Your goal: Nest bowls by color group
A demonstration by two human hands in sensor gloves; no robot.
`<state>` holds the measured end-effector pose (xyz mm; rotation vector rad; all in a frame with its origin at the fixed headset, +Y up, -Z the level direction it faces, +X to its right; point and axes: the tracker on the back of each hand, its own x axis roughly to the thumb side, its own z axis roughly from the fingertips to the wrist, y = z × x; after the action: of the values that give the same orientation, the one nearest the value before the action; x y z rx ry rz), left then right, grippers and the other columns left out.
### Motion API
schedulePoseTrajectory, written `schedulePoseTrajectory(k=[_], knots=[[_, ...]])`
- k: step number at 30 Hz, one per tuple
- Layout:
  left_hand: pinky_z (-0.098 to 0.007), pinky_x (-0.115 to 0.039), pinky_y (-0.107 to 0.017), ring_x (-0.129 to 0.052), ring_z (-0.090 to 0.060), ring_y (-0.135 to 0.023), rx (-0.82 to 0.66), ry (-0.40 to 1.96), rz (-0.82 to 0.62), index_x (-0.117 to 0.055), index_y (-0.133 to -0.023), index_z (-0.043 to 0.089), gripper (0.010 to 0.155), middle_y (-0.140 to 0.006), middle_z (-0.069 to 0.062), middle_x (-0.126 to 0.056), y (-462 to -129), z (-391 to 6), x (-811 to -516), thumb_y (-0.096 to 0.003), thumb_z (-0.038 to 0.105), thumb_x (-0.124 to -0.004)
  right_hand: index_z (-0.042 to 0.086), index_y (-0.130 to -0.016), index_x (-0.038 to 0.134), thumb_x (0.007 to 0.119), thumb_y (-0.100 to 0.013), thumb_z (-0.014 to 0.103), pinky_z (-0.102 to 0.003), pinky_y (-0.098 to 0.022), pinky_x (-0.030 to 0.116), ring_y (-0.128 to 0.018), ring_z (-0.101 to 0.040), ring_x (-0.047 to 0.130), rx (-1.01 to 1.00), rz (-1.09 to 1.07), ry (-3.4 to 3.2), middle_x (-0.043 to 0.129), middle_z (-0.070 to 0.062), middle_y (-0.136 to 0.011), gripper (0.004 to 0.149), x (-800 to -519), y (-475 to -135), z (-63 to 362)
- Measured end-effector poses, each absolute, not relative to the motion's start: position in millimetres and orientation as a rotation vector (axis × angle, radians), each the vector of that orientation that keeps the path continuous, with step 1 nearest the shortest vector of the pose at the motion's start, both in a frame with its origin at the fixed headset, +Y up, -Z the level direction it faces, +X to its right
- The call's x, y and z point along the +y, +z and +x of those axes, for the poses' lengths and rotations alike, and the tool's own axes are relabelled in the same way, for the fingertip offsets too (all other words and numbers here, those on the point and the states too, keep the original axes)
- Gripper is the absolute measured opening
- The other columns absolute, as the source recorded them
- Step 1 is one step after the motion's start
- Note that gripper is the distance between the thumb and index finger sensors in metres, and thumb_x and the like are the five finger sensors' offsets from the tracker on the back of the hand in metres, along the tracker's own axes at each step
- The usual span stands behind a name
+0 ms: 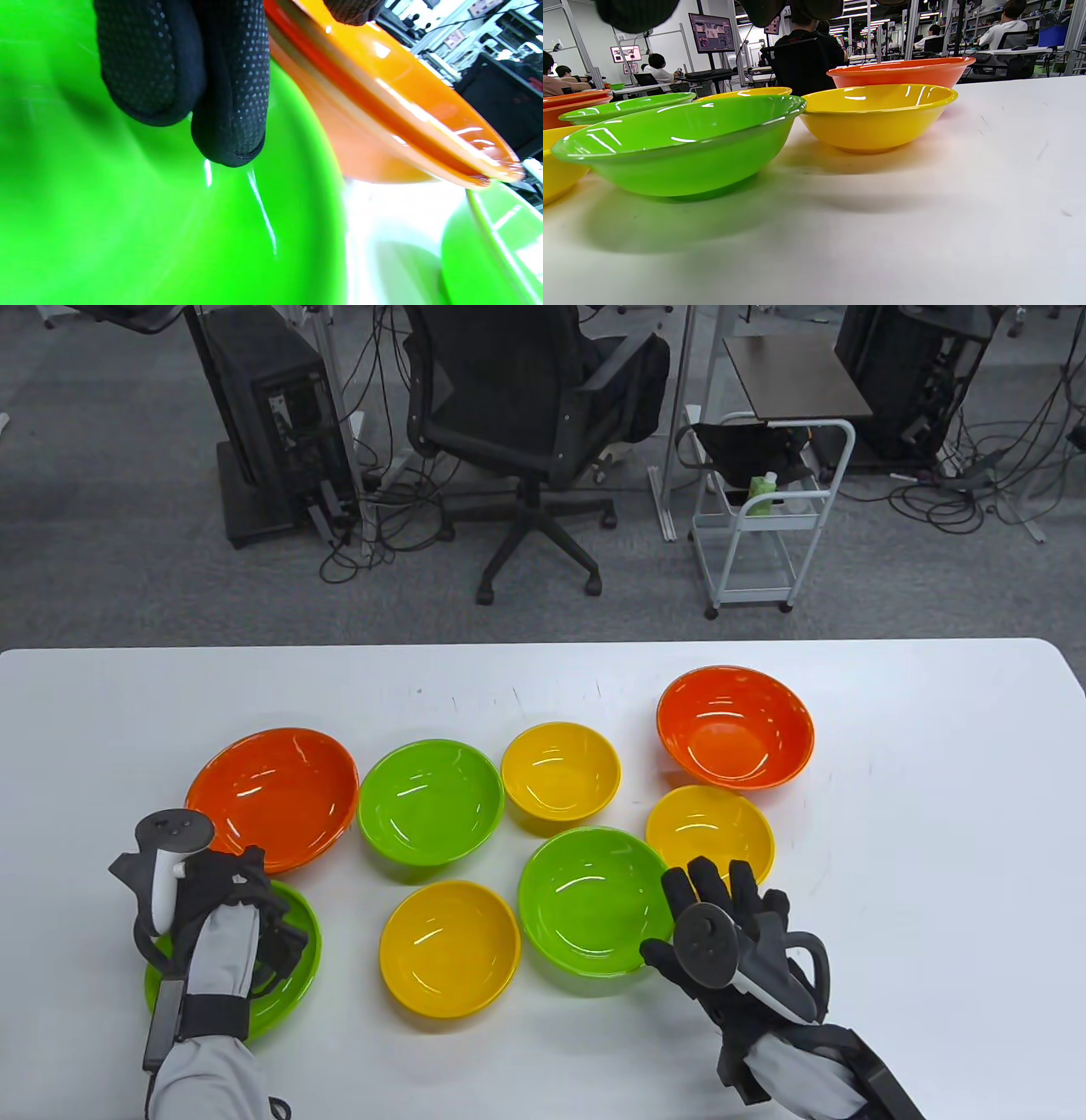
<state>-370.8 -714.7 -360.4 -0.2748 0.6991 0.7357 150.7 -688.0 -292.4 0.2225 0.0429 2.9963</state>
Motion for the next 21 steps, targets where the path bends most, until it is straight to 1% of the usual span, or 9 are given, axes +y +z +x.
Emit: schedulePoseTrajectory(k=[5,9,12,14,15,17,19,21], knots=[[-0.034,-0.093,-0.04,-0.11,-0.02,-0.052,0.628,0.693,-0.211,-0.016,-0.105,-0.005,0.083,-0.106,-0.034,-0.044,-348,-355,-693,-0.0551,0.042,-0.064,0.02,-0.116,0.04,0.064,-0.048,0.056,-0.078,-0.071,0.027,-0.109,-0.054,0.023,-0.009,0.149,2.954,0.032,-0.014,-0.124,0.081,-673,-298,157],[-0.036,-0.092,-0.043,-0.109,-0.022,-0.056,0.536,0.641,-0.158,-0.02,-0.107,0.0,0.081,-0.108,-0.029,-0.044,-340,-335,-677,-0.0549,0.043,-0.064,0.02,-0.116,0.041,0.064,-0.049,0.055,-0.078,-0.071,0.027,-0.11,-0.054,0.023,-0.037,0.085,2.961,0.032,-0.015,-0.124,0.079,-657,-311,165],[-0.038,-0.09,-0.045,-0.107,-0.024,-0.058,0.436,0.575,-0.09,-0.027,-0.109,0.004,0.077,-0.11,-0.026,-0.047,-334,-312,-663,-0.0548,0.043,-0.064,0.02,-0.116,0.041,0.064,-0.049,0.055,-0.078,-0.071,0.027,-0.11,-0.053,0.024,-0.067,0.011,3.007,0.033,-0.014,-0.124,0.079,-644,-327,174],[-0.039,-0.091,-0.044,-0.108,-0.024,-0.057,0.366,0.43,0.052,-0.037,-0.11,0.007,0.073,-0.109,-0.022,-0.058,-327,-288,-652,-0.054,0.044,-0.065,0.02,-0.116,0.041,0.065,-0.049,0.055,-0.078,-0.071,0.026,-0.11,-0.053,0.024,-0.064,-0.057,3.01,0.033,-0.014,-0.124,0.079,-635,-341,182],[-0.039,-0.091,-0.044,-0.108,-0.024,-0.057,0.341,0.384,0.083,-0.042,-0.11,0.009,0.071,-0.108,-0.021,-0.063,-325,-281,-650,-0.0534,0.045,-0.066,0.02,-0.116,0.041,0.064,-0.049,0.054,-0.078,-0.071,0.026,-0.11,-0.053,0.024,-0.063,-0.082,3.013,0.033,-0.014,-0.124,0.078,-632,-345,185],[-0.039,-0.091,-0.045,-0.108,-0.024,-0.058,0.26,0.245,0.172,-0.047,-0.11,0.012,0.069,-0.107,-0.018,-0.068,-317,-258,-644,-0.0529,0.047,-0.066,0.02,-0.116,0.041,0.065,-0.049,0.055,-0.079,-0.071,0.025,-0.11,-0.053,0.024,-0.078,-0.175,3.047,0.034,-0.013,-0.124,0.079,-624,-360,193],[-0.04,-0.09,-0.047,-0.107,-0.025,-0.061,0.183,0.169,0.239,-0.05,-0.11,0.014,0.068,-0.107,-0.016,-0.07,-312,-240,-643,-0.0523,0.048,-0.066,0.022,-0.116,0.042,0.065,-0.049,0.055,-0.079,-0.071,0.025,-0.11,-0.053,0.024,-0.111,-0.256,3.037,0.035,-0.012,-0.125,0.078,-618,-375,202],[-0.042,-0.089,-0.049,-0.106,-0.026,-0.065,0.14,0.124,0.271,-0.054,-0.109,0.017,0.068,-0.107,-0.013,-0.073,-307,-227,-642,-0.0515,0.05,-0.066,0.023,-0.116,0.043,0.065,-0.048,0.056,-0.079,-0.071,0.026,-0.11,-0.054,0.026,-0.092,-0.326,3.014,0.036,-0.011,-0.125,0.078,-614,-390,211]])
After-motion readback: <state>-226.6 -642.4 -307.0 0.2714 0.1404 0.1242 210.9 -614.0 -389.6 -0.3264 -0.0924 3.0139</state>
